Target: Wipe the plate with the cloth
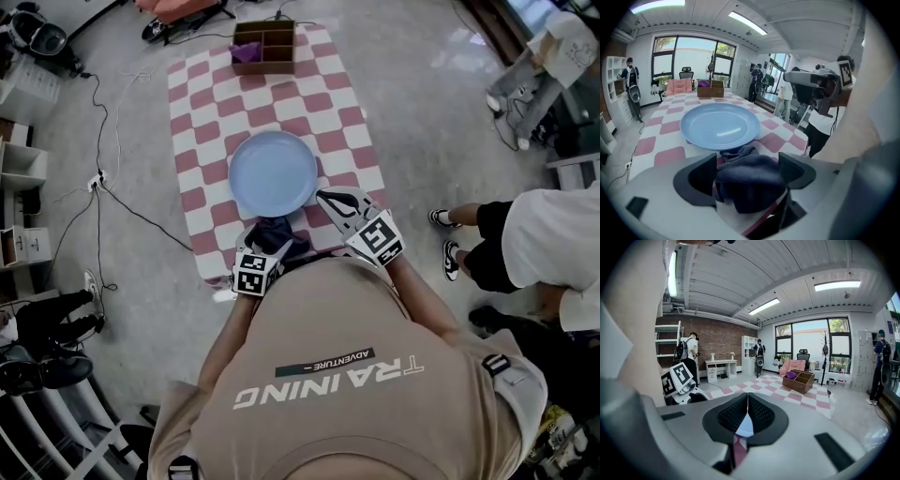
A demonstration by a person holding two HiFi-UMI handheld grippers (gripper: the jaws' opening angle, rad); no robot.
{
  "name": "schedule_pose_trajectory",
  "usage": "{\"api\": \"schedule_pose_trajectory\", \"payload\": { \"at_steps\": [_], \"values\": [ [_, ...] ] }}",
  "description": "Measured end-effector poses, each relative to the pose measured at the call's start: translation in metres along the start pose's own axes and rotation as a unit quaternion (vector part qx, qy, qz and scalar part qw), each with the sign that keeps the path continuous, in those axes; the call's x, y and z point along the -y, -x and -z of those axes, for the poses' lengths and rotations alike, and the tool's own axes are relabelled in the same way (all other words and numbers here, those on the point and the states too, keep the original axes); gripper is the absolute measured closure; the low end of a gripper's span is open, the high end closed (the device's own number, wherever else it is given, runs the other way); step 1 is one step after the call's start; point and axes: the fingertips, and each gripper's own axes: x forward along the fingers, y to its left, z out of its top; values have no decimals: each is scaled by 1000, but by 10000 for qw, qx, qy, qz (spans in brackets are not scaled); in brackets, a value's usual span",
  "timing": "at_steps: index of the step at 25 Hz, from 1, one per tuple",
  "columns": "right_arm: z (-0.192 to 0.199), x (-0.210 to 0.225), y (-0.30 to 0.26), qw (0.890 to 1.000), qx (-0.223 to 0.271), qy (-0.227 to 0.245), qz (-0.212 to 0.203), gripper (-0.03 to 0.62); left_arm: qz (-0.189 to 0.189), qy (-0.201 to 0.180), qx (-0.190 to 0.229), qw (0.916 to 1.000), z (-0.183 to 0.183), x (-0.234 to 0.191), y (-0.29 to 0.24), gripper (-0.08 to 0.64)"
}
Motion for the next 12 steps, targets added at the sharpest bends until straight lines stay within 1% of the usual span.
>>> {"api": "schedule_pose_trajectory", "payload": {
  "at_steps": [2,4,5,7,9,12],
  "values": [
    [1,1,2,10000,-6,-2,15,574,60,148,-100,9998,3,0,-5,152],
    [3,2,4,10000,-26,-16,41,574,188,239,-377,9988,13,2,-15,153],
    [5,3,5,10000,-43,-25,51,574,224,208,-527,9981,18,3,-21,153],
    [8,4,9,9999,-92,-54,68,574,134,-57,-791,9968,26,4,-30,156],
    [12,3,13,9998,-136,-89,92,574,-58,-355,-997,9944,34,2,-34,183],
    [15,3,18,9997,-165,-130,127,574,-119,-410,-968,9944,36,2,-35,189]
  ]
}}
